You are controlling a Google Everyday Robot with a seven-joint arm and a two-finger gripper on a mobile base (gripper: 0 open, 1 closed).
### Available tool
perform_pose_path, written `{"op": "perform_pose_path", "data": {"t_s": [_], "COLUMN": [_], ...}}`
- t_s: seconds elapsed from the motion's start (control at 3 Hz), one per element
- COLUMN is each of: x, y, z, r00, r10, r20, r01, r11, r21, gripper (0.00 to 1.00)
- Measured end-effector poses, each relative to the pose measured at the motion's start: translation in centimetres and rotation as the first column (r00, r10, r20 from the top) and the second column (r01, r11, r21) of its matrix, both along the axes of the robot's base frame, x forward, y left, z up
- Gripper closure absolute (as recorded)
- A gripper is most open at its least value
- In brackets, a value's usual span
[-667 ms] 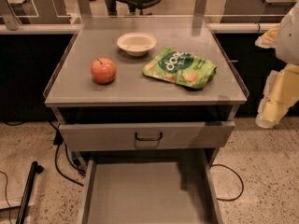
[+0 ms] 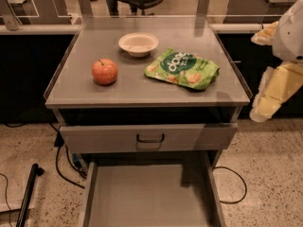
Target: Place green rice chip bag into middle drawer
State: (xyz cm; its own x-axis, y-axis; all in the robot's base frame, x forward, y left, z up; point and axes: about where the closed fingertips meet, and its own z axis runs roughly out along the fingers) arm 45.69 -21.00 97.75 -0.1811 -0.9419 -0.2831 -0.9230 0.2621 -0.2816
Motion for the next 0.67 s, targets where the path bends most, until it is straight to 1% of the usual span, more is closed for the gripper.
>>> {"op": "perform_pose_path", "data": {"t_s": [0.33,0.67], "x": [2.8,6.1], "y": [0.4,1.1], "z": [-1.1,-2.0], "r00": [0.9989,0.9902], "r10": [-0.010,-0.084], "r20": [0.046,0.111], "r01": [0.004,0.053], "r11": [0.992,0.965], "r21": [0.127,0.258], "gripper": [0.00,0.00]}}
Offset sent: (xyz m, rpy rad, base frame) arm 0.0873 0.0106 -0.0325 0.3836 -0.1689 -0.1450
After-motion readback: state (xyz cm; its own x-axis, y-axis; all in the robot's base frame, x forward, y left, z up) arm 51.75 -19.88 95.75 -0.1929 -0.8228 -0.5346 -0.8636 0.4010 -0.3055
